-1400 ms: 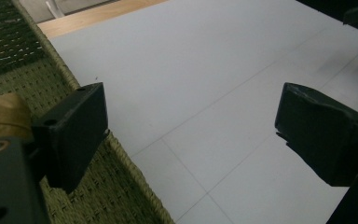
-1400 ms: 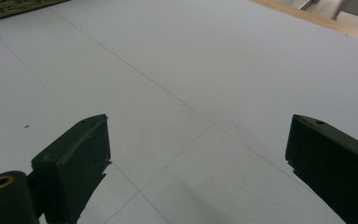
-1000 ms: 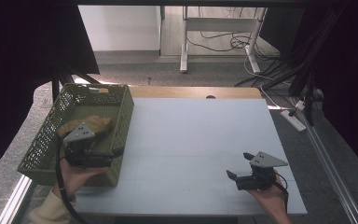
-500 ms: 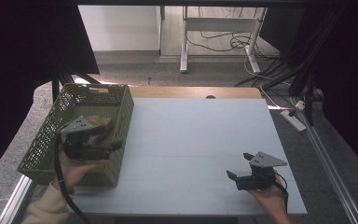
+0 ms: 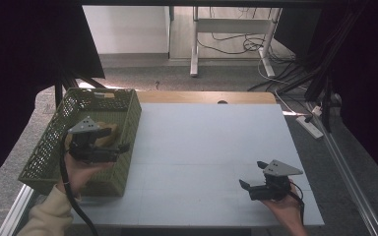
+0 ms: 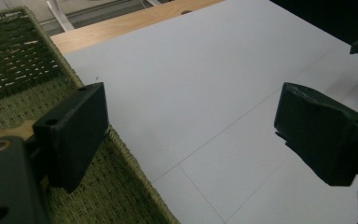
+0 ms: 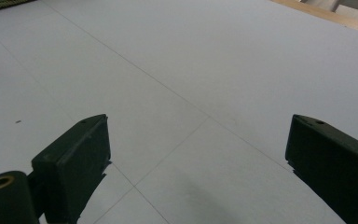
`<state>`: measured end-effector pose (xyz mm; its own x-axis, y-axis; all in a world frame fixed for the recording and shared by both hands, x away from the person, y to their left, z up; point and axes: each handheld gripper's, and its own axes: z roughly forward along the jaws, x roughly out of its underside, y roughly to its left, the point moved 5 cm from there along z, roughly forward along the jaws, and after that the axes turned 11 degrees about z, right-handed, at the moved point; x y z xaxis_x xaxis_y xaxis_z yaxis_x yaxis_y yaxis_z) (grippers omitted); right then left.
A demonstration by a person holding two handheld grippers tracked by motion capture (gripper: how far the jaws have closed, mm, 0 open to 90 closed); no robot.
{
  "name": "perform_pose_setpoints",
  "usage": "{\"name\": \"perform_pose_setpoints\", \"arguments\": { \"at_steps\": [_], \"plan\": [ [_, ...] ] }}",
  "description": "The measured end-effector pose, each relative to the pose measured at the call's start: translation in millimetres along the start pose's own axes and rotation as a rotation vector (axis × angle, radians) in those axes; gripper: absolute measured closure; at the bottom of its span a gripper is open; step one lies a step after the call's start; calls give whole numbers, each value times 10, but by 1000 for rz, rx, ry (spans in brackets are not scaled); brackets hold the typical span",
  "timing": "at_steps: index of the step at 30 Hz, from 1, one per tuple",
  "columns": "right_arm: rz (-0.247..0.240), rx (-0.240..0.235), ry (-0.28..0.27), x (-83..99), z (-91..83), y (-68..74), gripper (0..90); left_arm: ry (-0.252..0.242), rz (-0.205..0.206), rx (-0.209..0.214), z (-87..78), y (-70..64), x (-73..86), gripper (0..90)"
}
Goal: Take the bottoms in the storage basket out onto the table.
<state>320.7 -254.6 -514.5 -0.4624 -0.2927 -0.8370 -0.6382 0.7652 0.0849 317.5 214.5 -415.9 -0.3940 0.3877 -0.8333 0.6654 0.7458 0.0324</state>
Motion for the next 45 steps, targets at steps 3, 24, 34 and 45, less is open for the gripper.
{"name": "perform_pose_setpoints", "arguments": {
  "at_steps": [3, 24, 34, 45],
  "plan": [
    [-2, 1, 1, 1, 2, -2, 64, 0, 0, -4, 1, 22, -21, 107],
    [-1, 5, 8, 13, 17, -9, 64, 8, -13, -39, 15, 266, -92, 102],
    [1, 5, 8, 14, 17, -13, 64, 22, -39, -66, 26, 433, -94, 103],
    [6, 2, 11, 19, 24, -11, 64, 37, -46, -89, 43, 576, -115, 101]
  ]
}}
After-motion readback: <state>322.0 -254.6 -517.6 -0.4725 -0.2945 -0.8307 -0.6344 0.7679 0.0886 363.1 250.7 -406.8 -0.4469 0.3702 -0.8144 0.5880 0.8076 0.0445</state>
